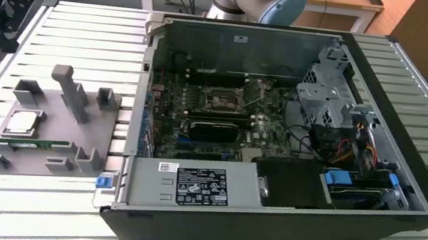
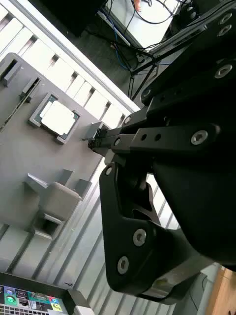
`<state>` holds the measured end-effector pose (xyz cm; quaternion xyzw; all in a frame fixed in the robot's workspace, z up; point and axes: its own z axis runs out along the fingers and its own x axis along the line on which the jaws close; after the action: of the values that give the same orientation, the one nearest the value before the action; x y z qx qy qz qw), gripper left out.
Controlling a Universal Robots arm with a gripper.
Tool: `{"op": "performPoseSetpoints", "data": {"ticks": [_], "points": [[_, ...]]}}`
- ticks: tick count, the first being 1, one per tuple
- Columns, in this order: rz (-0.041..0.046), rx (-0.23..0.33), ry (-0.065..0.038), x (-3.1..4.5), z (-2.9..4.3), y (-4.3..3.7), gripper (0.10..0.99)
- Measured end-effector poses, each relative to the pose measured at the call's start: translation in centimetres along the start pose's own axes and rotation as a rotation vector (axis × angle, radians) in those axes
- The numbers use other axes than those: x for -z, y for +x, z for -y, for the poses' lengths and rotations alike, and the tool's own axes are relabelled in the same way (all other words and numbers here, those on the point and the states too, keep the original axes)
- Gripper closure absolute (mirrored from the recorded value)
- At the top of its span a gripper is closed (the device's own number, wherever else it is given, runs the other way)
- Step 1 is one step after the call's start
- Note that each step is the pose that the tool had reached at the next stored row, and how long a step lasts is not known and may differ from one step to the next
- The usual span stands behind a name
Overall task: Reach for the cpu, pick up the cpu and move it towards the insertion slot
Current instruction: 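Pick up the cpu and move it towards the insertion slot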
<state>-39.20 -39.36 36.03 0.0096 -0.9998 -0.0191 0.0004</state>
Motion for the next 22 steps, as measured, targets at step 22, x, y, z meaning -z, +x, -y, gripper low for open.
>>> {"op": "performPoseSetpoints", "data": {"ticks": [22], "points": [[-0.0037, 0.015, 0.001, -0.45, 0.92, 1.77, 0.980]]}}
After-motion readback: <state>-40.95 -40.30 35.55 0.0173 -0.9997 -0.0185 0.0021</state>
